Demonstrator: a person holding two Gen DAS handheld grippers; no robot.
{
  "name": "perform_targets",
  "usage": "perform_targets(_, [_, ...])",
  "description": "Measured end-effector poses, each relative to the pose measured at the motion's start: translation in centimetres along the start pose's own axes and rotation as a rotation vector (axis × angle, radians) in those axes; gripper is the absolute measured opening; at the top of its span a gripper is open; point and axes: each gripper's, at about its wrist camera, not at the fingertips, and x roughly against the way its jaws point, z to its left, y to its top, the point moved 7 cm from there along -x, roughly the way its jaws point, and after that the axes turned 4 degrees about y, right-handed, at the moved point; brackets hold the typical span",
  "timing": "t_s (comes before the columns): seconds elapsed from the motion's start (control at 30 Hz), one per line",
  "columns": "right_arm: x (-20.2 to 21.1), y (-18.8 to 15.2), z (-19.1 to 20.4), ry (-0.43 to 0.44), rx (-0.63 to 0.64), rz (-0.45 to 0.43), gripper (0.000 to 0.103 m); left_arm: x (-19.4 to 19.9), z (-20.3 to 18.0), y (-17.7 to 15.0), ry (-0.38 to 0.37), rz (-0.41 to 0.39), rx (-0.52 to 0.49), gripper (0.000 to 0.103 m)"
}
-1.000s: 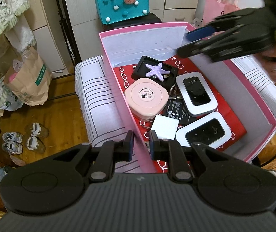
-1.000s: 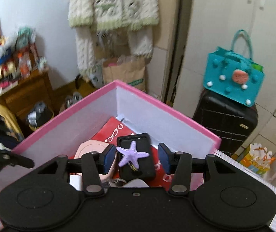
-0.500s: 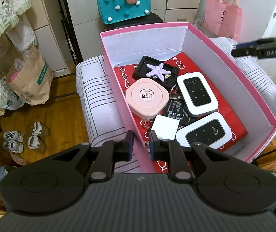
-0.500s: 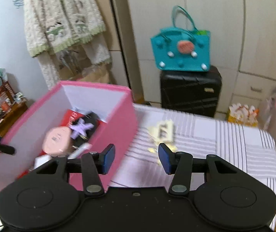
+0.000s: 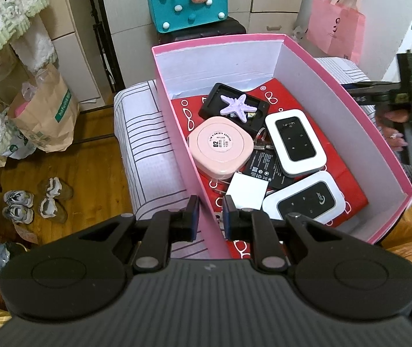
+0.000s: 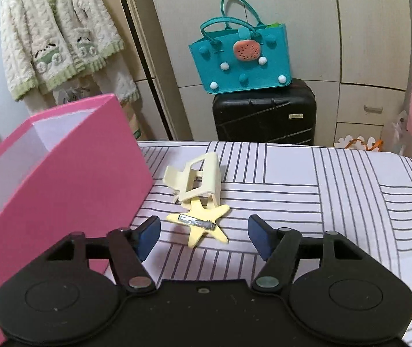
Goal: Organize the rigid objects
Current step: 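Move the right tool to the bed and grasp the yellow star hair clip, then carry the yellow star clip into the box and release it by the router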
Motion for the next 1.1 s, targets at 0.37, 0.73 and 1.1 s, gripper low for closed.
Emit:
perform_targets(0.37, [-1.1, -0.9, 2.1, -0.120, 0.134, -0.065, 0.062, 0.3, 0.2, 0.1, -0.005, -0.018, -0.009, 0.016])
perform_targets(0.73, [3.4, -1.8, 1.2, -0.011, -0.020, -0.065, 0.028, 0.6, 0.0, -0.2, -0.008, -0.024, -0.009, 0.016])
perform_targets(1.1, [11.1, 0.8, 7.1, 0.132, 0.039, -0.198, 0.029, 0.8, -0.1, -0.6, -0.004, -0.023, 0.010, 0.016])
